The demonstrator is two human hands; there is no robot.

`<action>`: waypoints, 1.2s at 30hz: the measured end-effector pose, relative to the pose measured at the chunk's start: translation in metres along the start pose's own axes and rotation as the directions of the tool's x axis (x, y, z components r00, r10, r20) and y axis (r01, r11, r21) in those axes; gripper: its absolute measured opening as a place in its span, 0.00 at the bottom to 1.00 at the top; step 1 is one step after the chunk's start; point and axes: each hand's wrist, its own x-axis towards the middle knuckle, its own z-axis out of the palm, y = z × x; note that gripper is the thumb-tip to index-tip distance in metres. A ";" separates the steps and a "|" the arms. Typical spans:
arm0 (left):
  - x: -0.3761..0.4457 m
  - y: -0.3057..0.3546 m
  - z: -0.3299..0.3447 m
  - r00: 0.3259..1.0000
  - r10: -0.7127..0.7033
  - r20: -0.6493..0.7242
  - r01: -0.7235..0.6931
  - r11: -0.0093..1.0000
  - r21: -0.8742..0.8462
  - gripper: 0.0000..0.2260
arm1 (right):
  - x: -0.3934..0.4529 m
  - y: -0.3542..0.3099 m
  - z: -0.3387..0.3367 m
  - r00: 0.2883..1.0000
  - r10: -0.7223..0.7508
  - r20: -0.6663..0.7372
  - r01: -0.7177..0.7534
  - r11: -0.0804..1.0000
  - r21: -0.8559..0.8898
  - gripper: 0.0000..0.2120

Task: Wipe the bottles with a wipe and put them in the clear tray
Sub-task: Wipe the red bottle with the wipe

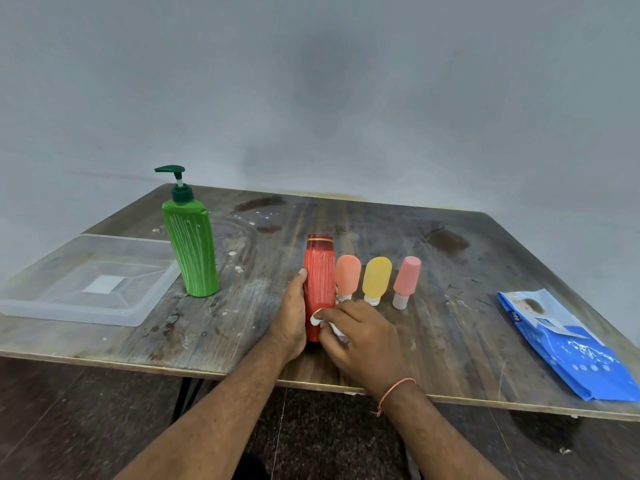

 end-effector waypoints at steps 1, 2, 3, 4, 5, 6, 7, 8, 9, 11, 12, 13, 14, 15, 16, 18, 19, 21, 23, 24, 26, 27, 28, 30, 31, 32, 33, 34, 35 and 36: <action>0.000 0.000 0.000 1.000 0.004 -0.001 -0.004 1.000 0.006 0.28 | 0.000 0.000 0.001 1.000 0.013 -0.009 -0.013 1.000 -0.015 0.08; 0.000 0.000 0.001 1.000 0.008 -0.005 -0.008 1.000 0.008 0.28 | -0.001 0.000 0.001 1.000 0.027 -0.014 -0.028 0.999 -0.030 0.08; 0.000 0.000 0.001 1.000 0.009 -0.011 -0.009 1.000 0.006 0.28 | -0.001 0.001 0.002 0.999 0.035 -0.010 -0.035 0.998 -0.042 0.08; 0.001 -0.001 0.001 1.000 0.009 -0.014 -0.009 1.000 0.004 0.27 | -0.001 0.001 0.002 0.999 0.031 0.007 -0.031 0.998 -0.049 0.09; 0.001 -0.001 0.000 1.000 0.009 -0.014 -0.009 1.000 0.001 0.28 | 0.000 0.002 0.001 0.999 0.016 0.031 -0.015 0.999 -0.049 0.10; 0.002 -0.001 0.000 1.000 0.006 -0.014 -0.006 1.000 -0.001 0.28 | 0.000 0.001 0.000 0.998 -0.006 0.055 0.009 0.999 -0.045 0.11; 0.002 -0.001 0.000 1.000 0.003 -0.013 -0.003 1.000 -0.003 0.29 | 0.000 0.000 0.000 0.997 -0.032 0.071 0.035 0.999 -0.039 0.12; 0.002 -0.001 0.000 1.000 -0.002 -0.012 0.002 1.000 -0.002 0.29 | 0.001 -0.001 -0.001 0.995 -0.054 0.078 0.057 0.998 -0.035 0.11; 0.002 -0.001 0.000 1.000 -0.004 -0.011 0.004 1.000 -0.001 0.29 | 0.001 -0.002 -0.002 0.995 -0.067 0.077 0.070 0.997 -0.036 0.10; 0.002 -0.001 0.000 1.000 -0.001 -0.011 0.001 1.000 0.001 0.29 | 0.001 -0.002 -0.002 0.997 -0.060 0.056 0.064 0.996 -0.061 0.09; 0.002 -0.001 0.000 1.000 0.003 -0.010 -0.003 1.000 0.003 0.29 | 0.001 -0.002 -0.002 0.998 -0.048 0.044 0.051 0.996 -0.077 0.09; 0.002 -0.001 0.001 1.000 0.003 -0.011 -0.003 1.000 0.003 0.28 | 0.001 -0.002 -0.001 0.999 -0.035 0.037 0.039 0.995 -0.088 0.10; 0.002 -0.001 0.001 1.000 0.001 -0.016 -0.001 1.000 0.002 0.28 | 0.001 -0.002 -0.001 0.999 -0.030 0.035 0.033 0.995 -0.091 0.11; 0.002 -0.001 0.001 1.000 -0.002 -0.019 0.002 1.000 0.001 0.28 | 0.002 -0.001 -0.001 0.999 -0.035 0.040 0.039 0.995 -0.088 0.12; 0.002 -0.001 0.001 1.000 -0.006 -0.020 0.006 1.000 0.002 0.28 | 0.002 -0.001 -0.001 0.998 -0.047 0.052 0.052 0.995 -0.083 0.12; 0.002 -0.001 0.001 1.000 -0.011 -0.017 0.011 1.000 0.002 0.28 | 0.002 -0.002 -0.002 0.995 -0.071 0.075 0.077 0.995 -0.071 0.12; 0.001 -0.001 0.000 1.000 -0.011 -0.014 0.011 1.000 0.000 0.28 | 0.002 -0.003 -0.002 0.995 -0.070 0.077 0.075 0.995 -0.065 0.11; 0.001 -0.001 0.000 1.000 -0.002 -0.017 0.002 1.000 0.003 0.28 | 0.001 -0.002 -0.002 0.998 -0.028 0.063 0.032 0.997 -0.074 0.09; 0.002 -0.002 0.000 1.000 0.000 -0.027 0.000 1.000 -0.001 0.29 | 0.001 -0.001 -0.001 0.998 0.026 0.053 -0.021 0.995 -0.100 0.11; 0.002 -0.002 0.000 0.999 -0.006 -0.035 0.006 1.000 -0.006 0.29 | 0.001 -0.001 -0.001 0.998 0.029 0.054 -0.023 0.995 -0.101 0.12; 0.002 -0.001 0.001 0.999 -0.015 -0.037 0.015 1.000 -0.008 0.29 | 0.001 0.000 0.000 0.998 -0.011 0.068 0.016 0.997 -0.073 0.12; 0.002 -0.001 0.001 0.999 -0.016 -0.034 0.016 1.000 -0.007 0.30 | 0.001 0.000 -0.001 0.997 -0.031 0.075 0.036 0.998 -0.057 0.12; 0.003 -0.002 0.000 0.999 -0.016 -0.031 0.016 1.000 -0.006 0.30 | 0.001 -0.001 -0.001 0.996 -0.039 0.076 0.043 0.998 -0.049 0.11; 0.003 -0.002 -0.001 1.000 -0.015 -0.027 0.015 1.000 -0.008 0.31 | 0.000 -0.002 -0.003 0.998 -0.014 0.054 0.018 0.998 -0.062 0.09; 0.003 -0.003 -0.001 0.999 -0.014 -0.030 0.014 1.000 -0.011 0.31 | 0.000 -0.002 -0.003 0.999 0.011 0.040 -0.008 0.997 -0.075 0.09; 0.003 -0.003 -0.001 0.999 -0.013 -0.032 0.012 1.000 -0.014 0.31 | 0.000 -0.002 -0.003 0.999 0.033 0.032 -0.030 0.996 -0.087 0.09; 0.003 -0.003 -0.001 0.999 -0.014 -0.036 0.014 1.000 -0.014 0.31 | 0.000 -0.001 -0.002 0.998 0.043 0.034 -0.040 0.995 -0.096 0.10; 0.003 -0.003 0.000 0.999 -0.020 -0.041 0.020 1.000 -0.016 0.31 | 0.000 0.000 -0.002 0.998 0.041 0.043 -0.037 0.995 -0.098 0.11; 0.004 -0.003 0.000 0.999 -0.028 -0.043 0.027 0.999 -0.021 0.31 | 0.000 0.001 -0.002 0.998 0.031 0.055 -0.026 0.995 -0.092 0.12; 0.004 -0.003 0.000 0.998 -0.034 -0.047 0.033 0.999 -0.020 0.31 | 0.001 0.001 -0.003 0.998 0.022 0.061 -0.017 0.997 -0.082 0.12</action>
